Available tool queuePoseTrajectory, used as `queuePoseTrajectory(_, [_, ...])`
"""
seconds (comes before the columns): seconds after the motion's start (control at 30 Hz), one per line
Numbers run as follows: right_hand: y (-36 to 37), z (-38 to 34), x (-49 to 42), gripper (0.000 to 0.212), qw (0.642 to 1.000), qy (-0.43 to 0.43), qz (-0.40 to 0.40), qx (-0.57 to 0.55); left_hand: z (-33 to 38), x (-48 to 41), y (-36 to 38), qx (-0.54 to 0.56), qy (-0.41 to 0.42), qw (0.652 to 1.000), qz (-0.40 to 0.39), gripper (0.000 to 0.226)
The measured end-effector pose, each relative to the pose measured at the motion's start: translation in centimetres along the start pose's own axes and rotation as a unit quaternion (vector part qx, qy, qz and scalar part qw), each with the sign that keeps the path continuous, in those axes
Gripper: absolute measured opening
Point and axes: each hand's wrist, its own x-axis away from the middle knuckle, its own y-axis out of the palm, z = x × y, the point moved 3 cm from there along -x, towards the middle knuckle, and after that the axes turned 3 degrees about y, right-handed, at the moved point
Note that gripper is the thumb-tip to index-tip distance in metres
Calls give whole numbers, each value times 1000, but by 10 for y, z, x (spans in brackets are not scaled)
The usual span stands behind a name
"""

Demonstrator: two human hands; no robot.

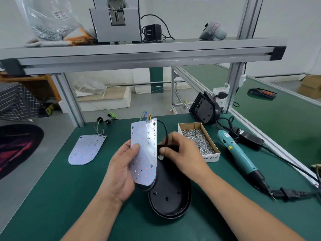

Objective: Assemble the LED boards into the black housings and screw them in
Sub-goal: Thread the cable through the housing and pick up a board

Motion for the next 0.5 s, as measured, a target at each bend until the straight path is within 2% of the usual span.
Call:
queuePoseTrajectory(0.13, [0, 1, -1, 28, 997, -2, -24, 74, -1, 1, 2, 20, -1, 1000, -14, 33])
queuePoseTrajectory(0.3, [-10, -3, -7, 33, 974, -10, 59, 217, -3, 3, 8, -13, -10, 999, -34, 35])
queuePoseTrajectory(0.4, [-15, 1, -11, 29, 973, 31, 106, 205, -9, 5, 12, -49, -21, 998, -46, 37])
queuePoseTrajectory(0.5, [-17, 6, -13, 23, 978, 73, 113, 161, -18, 8, 16, -91, -30, 994, -46, 38])
